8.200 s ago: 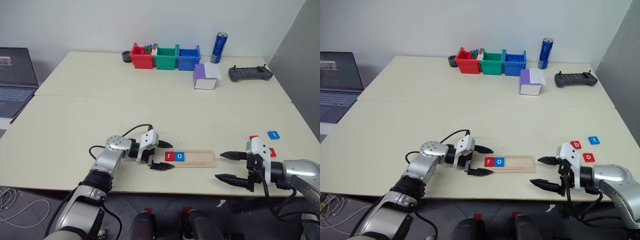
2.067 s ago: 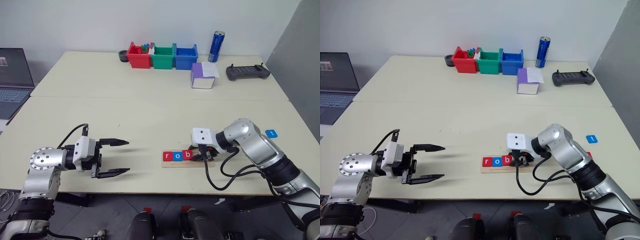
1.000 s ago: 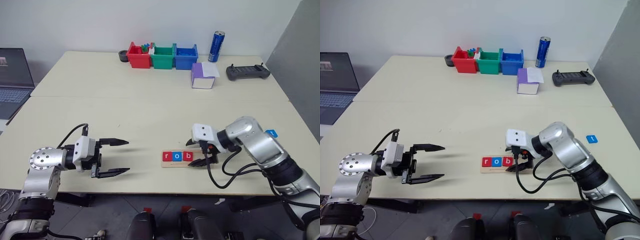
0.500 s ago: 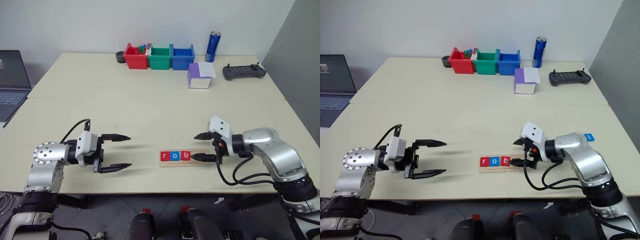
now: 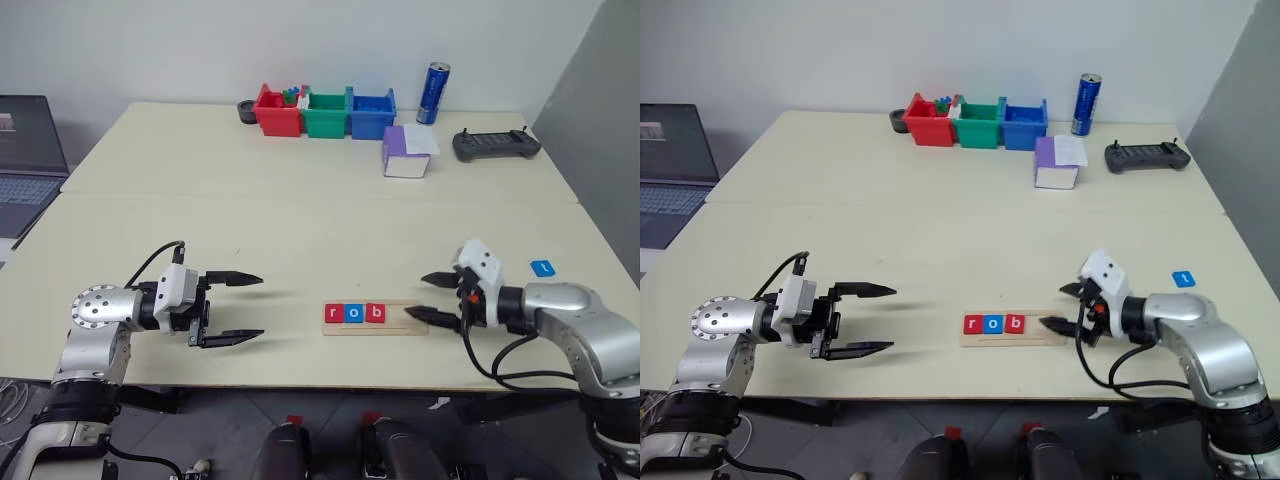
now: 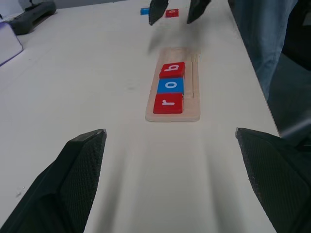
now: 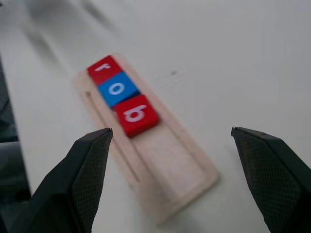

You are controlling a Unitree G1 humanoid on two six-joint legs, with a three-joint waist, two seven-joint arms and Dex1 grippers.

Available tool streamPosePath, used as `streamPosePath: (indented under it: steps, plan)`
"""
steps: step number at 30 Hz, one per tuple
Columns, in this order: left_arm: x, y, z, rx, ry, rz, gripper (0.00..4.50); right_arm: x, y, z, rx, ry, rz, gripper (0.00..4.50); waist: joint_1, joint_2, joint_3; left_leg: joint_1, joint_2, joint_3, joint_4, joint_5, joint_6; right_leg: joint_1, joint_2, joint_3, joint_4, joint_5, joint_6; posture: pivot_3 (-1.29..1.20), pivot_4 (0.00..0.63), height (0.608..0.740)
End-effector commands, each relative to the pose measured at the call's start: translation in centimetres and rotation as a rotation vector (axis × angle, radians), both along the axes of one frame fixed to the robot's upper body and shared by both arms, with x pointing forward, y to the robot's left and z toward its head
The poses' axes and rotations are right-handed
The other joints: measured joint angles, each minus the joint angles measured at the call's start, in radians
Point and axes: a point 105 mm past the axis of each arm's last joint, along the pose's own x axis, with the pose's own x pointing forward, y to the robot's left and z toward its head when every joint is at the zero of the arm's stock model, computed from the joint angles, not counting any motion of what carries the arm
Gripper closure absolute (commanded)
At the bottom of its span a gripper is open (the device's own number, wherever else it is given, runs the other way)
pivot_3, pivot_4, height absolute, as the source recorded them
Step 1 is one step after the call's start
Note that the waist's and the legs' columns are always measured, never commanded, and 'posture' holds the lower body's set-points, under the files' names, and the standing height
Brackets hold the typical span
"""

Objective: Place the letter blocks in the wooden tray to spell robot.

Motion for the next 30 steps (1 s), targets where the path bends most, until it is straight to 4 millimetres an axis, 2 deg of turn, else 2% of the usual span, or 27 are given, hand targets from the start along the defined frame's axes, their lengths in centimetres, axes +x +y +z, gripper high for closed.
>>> streamPosePath:
  steps: [1, 6, 9, 12, 19, 22, 30]
  plan:
    - [0.2, 0.0, 0.7, 0.008, -0.034, -0.010, 0.00, 0.7, 1.6, 1.1, 0.012, -0.067, 0.037, 0.34, -0.002, 0.000, 0.000, 0.000, 0.000, 0.000, 0.000, 0.000, 0.000, 0.000, 0.000, 0.000, 0.000, 0.000, 0.001, 0.00, 0.150, 0.740]
    - [0.2, 0.3, 0.8, 0.023, -0.031, -0.014, 0.00, 1.0, 3.6, 0.0, -0.034, -0.057, 0.129, 0.34, 0.001, 0.000, 0.000, 0.000, 0.000, 0.000, 0.000, 0.000, 0.000, 0.000, 0.000, 0.000, 0.000, 0.001, 0.001, 0.00, 0.150, 0.740]
    - [0.3, 0.3, 0.8, 0.024, -0.032, -0.015, 0.00, 0.9, 4.0, -1.2, -0.076, -0.059, 0.156, 0.34, 0.005, 0.000, 0.000, -0.001, 0.000, 0.000, 0.000, 0.000, 0.000, 0.000, 0.000, 0.000, -0.001, 0.000, 0.001, 0.00, 0.150, 0.740]
    - [0.2, 0.2, 0.7, 0.023, -0.032, -0.018, 0.00, 1.9, 4.1, -2.2, -0.117, -0.088, 0.129, 0.34, 0.006, 0.000, 0.000, -0.001, -0.001, 0.000, 0.001, 0.000, 0.000, 0.000, 0.000, 0.001, -0.002, 0.000, 0.001, 0.00, 0.150, 0.740]
    - [0.1, 0.3, 0.7, 0.024, -0.032, -0.013, 0.00, 2.0, 4.4, -2.5, -0.109, -0.084, 0.151, 0.34, 0.006, 0.000, 0.000, -0.001, 0.000, 0.000, 0.000, 0.000, 0.000, 0.000, 0.000, 0.000, 0.000, 0.000, 0.001, 0.00, 0.150, 0.740]
    - [0.1, 0.5, 0.7, 0.028, -0.034, -0.008, 0.00, 1.6, 4.5, -2.5, -0.099, -0.078, 0.185, 1.19, 0.006, 0.000, 0.000, -0.001, 0.000, 0.000, 0.000, 0.000, 0.000, 0.000, 0.000, 0.000, 0.000, 0.000, 0.001, 0.00, 0.150, 0.740]
    - [0.1, 0.6, 0.8, 0.031, -0.038, -0.003, 0.00, 1.4, 4.9, -2.5, -0.092, -0.079, 0.218, 3.97, 0.006, 0.000, 0.000, -0.001, 0.000, 0.000, 0.001, 0.000, 0.000, 0.000, 0.000, 0.000, 0.000, 0.000, 0.001, 0.00, 0.150, 0.740]
